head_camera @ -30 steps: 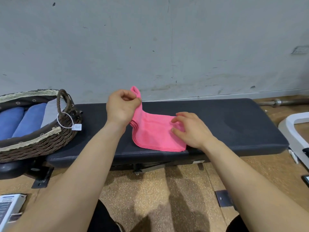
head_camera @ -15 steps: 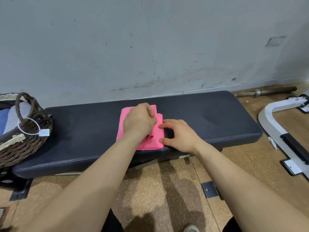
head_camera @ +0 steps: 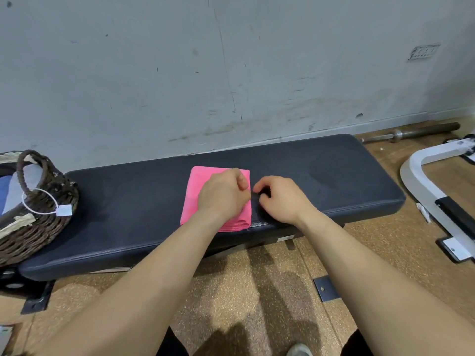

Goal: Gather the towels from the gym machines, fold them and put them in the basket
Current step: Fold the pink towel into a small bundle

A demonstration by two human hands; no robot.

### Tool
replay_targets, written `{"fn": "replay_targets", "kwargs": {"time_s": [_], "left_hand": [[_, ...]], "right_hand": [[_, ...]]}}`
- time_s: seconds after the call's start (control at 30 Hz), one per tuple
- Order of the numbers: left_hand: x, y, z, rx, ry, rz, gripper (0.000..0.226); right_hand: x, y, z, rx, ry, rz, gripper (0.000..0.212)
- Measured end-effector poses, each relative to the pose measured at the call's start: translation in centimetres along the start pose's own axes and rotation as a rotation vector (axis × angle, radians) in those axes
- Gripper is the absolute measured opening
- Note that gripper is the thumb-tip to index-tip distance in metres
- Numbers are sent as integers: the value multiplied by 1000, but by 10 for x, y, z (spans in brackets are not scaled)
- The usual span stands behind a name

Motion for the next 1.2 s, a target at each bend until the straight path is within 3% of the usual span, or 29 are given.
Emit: {"fn": "replay_targets", "kwargs": {"time_s": [0.13,0.27,0.4,0.5,0.63,0.93,1.07,1.2], "left_hand": [[-4,-22,0,0,32,-292,21],[-27,-51,-2,269,118,-14,27],[-53,-26,-5,77,254,228,44],[-68,-13,-3,-83,216,389,50],[-87,-6,-5,-168,202,353,57],[-90,-5,-4,-181,208,313,59],[-84,-23,-6,-27,132,208,58],[-83,-45,-10,73,-147,177,49]], "right_hand": [[-22,-13,-1,234,-2,66,35],[-60,17,0,131,-192,-97,52],[-65,49,4,-33,-205,-322,65],[-51,58,7,-101,-166,-402,71],[-43,60,7,-101,-158,-386,74],[-43,48,12,-208,-177,-355,79],[-52,22,12,-184,-261,-353,74],[-61,14,6,-175,-332,-388,66]]}}
Point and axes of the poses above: each hand's wrist, its own z-axis towards the middle knuckle, its own y-axis out of the palm, x = y × z, the point moved 3 cm from there along z, towards the middle knuckle, and after that the axes turned 5 degrees about y, right-handed, at the moved point
